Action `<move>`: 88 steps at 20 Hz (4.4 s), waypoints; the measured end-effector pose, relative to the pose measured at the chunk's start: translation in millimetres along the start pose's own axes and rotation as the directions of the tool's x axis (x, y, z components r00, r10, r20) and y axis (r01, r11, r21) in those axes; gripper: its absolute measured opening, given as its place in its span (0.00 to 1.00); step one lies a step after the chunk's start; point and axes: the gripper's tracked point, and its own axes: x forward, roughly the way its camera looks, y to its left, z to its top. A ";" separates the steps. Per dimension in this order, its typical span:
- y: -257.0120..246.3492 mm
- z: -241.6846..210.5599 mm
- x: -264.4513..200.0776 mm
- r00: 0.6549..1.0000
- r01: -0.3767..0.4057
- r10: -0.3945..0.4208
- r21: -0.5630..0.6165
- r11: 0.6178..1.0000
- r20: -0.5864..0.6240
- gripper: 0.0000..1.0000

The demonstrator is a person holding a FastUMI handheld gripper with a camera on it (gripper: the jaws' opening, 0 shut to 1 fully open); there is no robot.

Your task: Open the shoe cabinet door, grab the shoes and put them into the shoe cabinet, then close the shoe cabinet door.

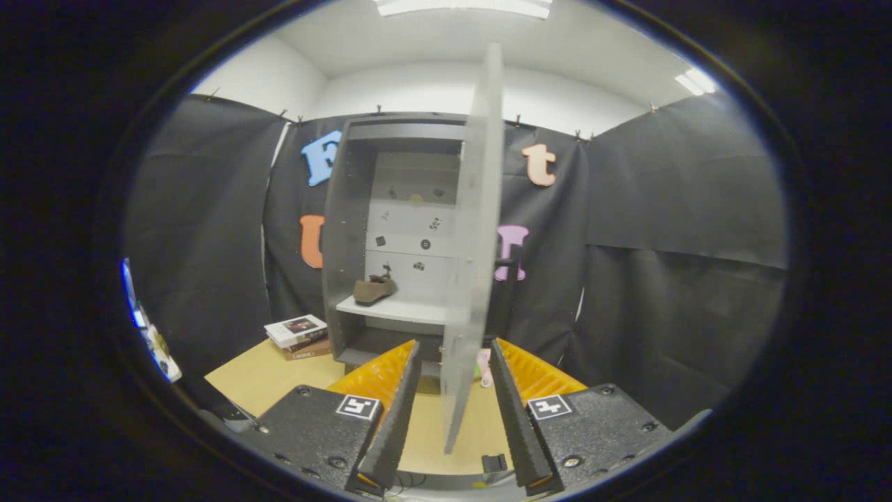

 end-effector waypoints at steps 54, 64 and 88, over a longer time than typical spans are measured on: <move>193.8 -307.5 260.6 0.713 -0.324 0.398 0.232 0.917 -0.577 0.07; 177.2 -133.3 239.7 0.867 -0.325 0.358 0.152 0.933 -0.345 0.07; 129.0 49.8 534.8 0.967 -0.124 0.138 0.080 0.989 -0.213 0.07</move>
